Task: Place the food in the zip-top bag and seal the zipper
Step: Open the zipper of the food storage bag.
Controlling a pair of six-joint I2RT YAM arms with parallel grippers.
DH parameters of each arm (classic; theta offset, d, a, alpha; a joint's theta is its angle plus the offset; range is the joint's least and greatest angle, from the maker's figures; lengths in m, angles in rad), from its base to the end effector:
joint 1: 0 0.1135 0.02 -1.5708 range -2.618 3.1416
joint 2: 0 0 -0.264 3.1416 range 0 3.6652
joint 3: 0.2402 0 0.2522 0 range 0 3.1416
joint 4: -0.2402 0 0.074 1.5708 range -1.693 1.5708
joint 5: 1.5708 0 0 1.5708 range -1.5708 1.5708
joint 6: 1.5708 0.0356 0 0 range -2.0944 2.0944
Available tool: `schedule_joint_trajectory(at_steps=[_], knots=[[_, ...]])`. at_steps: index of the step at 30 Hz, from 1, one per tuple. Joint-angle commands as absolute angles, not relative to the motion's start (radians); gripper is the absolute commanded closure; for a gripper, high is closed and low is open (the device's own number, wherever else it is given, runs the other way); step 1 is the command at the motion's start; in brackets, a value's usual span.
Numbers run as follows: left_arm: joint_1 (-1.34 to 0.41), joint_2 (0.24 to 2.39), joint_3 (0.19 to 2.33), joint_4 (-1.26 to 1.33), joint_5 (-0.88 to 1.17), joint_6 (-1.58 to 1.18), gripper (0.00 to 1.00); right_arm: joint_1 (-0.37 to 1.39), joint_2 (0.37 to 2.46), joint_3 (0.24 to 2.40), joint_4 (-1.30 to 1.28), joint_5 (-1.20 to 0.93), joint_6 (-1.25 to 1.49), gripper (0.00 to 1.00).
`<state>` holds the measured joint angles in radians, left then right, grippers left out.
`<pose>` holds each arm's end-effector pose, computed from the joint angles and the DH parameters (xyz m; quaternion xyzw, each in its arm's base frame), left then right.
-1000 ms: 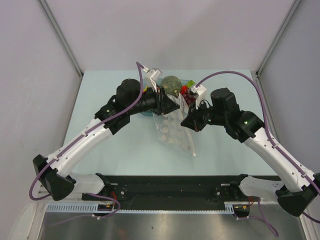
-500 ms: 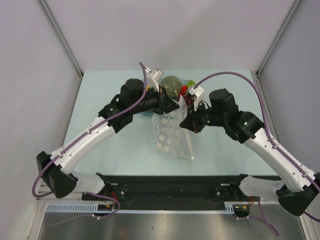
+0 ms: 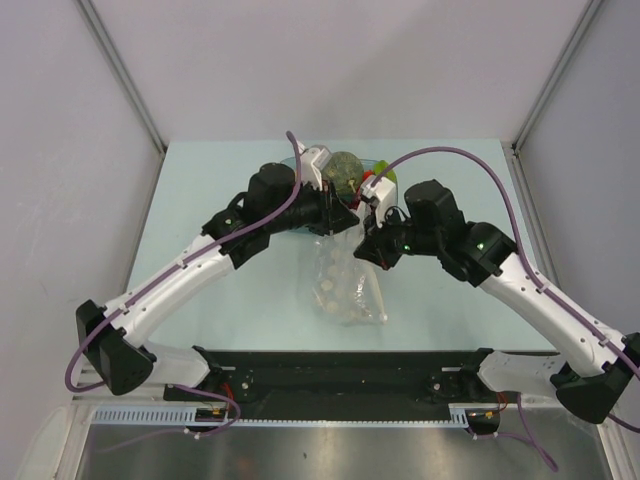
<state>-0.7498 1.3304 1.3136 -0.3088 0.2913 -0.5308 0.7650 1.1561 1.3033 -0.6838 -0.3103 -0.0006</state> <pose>0.2166 -0.2157 0.3912 0.1720 0.7897 -0.4393 0.3922 0.1655 0.1740 0.3952 -0.3916 0.7681 0.3068 0.4031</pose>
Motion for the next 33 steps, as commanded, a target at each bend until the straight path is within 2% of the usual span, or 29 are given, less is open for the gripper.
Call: schedule_joint_trajectory(at_steps=[1,9,12,13,14,17,18,19,23,25,33], knots=[[-0.776,1.339,1.296,-0.331,0.262,-0.511,0.77,0.799,1.164,1.370,-0.666,-0.261,-0.072,1.00],[-0.782,1.368,1.301,-0.368,0.317,-0.485,0.75,0.834,1.167,1.362,-0.698,-0.198,-0.155,1.00],[-0.782,1.370,1.298,-0.371,0.353,-0.485,0.87,0.845,1.160,1.351,-0.698,-0.164,-0.176,1.00],[-0.782,1.368,1.298,-0.373,0.362,-0.480,1.00,0.845,1.158,1.350,-0.701,-0.154,-0.175,1.00],[-0.781,1.364,1.296,-0.367,0.370,-0.479,1.00,0.845,1.157,1.350,-0.703,-0.152,-0.170,1.00],[-0.761,1.325,1.282,-0.339,0.390,-0.476,1.00,0.802,1.141,1.348,-0.721,-0.189,-0.106,0.62],[-0.761,1.316,1.279,-0.337,0.379,-0.471,1.00,0.781,1.137,1.347,-0.721,-0.227,-0.034,0.44],[-0.761,1.304,1.279,-0.334,0.376,-0.460,1.00,0.728,1.128,1.344,-0.719,-0.254,-0.005,0.40],[-0.761,1.295,1.267,-0.321,0.371,-0.472,1.00,0.625,1.115,1.306,-0.669,-0.376,0.141,0.38],[-0.761,1.299,1.275,-0.313,0.362,-0.491,1.00,0.609,1.121,1.299,-0.649,-0.394,0.216,0.41],[-0.758,1.341,1.319,-0.313,0.290,-0.528,1.00,0.568,1.190,1.298,-0.540,-0.483,0.426,0.40]])
